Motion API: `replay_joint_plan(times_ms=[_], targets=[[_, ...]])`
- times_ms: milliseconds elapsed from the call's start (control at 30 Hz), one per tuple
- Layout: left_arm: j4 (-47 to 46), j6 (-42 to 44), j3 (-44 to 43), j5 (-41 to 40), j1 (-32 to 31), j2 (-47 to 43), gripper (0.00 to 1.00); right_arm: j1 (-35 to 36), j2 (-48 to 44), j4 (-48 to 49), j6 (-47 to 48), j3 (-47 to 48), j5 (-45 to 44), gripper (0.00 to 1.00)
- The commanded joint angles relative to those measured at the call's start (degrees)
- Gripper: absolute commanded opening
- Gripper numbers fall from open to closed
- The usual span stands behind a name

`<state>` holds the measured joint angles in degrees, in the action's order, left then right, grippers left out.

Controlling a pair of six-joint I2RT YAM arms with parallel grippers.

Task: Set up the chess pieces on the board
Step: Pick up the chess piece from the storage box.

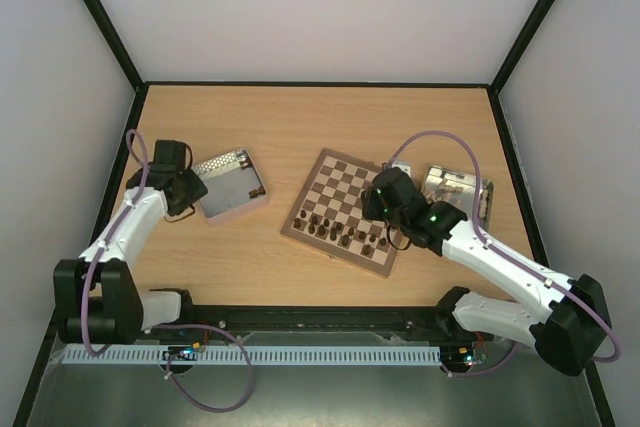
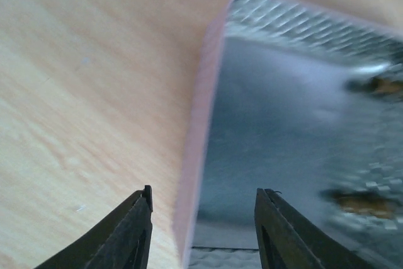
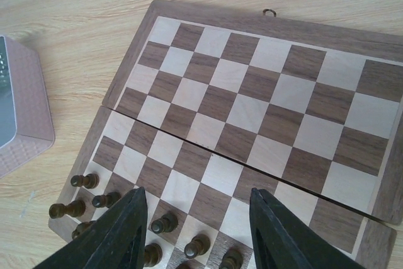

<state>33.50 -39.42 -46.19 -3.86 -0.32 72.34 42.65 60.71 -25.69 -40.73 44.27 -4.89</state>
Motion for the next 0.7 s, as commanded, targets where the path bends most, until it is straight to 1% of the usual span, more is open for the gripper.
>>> replay_joint_plan(times_ms=[0, 100, 200, 333, 400, 467, 533, 667], targets=[[-5.44, 2.18, -3.55, 6.64, -0.48, -2.98, 0.50, 0.15, 0.59, 2.55, 0.43, -0.54, -0.56, 0.44], [-13.62, -1.66, -1.22, 11.98, -1.25, -3.69, 0.56, 0.15, 0.73, 3.33, -0.37, -0.91, -0.39, 0.43], [-24.95, -9.51, 3.58, 15.67, -2.75, -3.27, 0.58, 0.15, 0.96, 4.08, -1.06, -1.10, -0.08, 0.43], [-38.27, -21.55, 8.24, 12.47, -6.83, 0.88, 0.58, 0.14, 1.62, 4.49, -1.59, -0.87, 0.26, 0.43], [-44.12, -26.27, 8.95, 9.79, -8.44, 5.00, 0.56, 0.15, 1.85, 4.43, -1.84, -0.54, 0.34, 0.43], [-49.39, -28.81, 8.61, 8.43, -9.57, 8.81, 0.54, 0.15, 1.66, 4.32, -2.10, -0.28, 0.46, 0.43], [-49.35, -30.32, 6.14, 5.30, -10.63, 12.96, 0.54, 0.15, 1.25, 4.14, -2.39, -0.11, 0.30, 0.43], [-47.42, -33.65, 1.40, 2.99, -10.91, 20.02, 0.51, 0.15, -0.17, 3.45, -2.92, -0.15, -0.54, 0.43]])
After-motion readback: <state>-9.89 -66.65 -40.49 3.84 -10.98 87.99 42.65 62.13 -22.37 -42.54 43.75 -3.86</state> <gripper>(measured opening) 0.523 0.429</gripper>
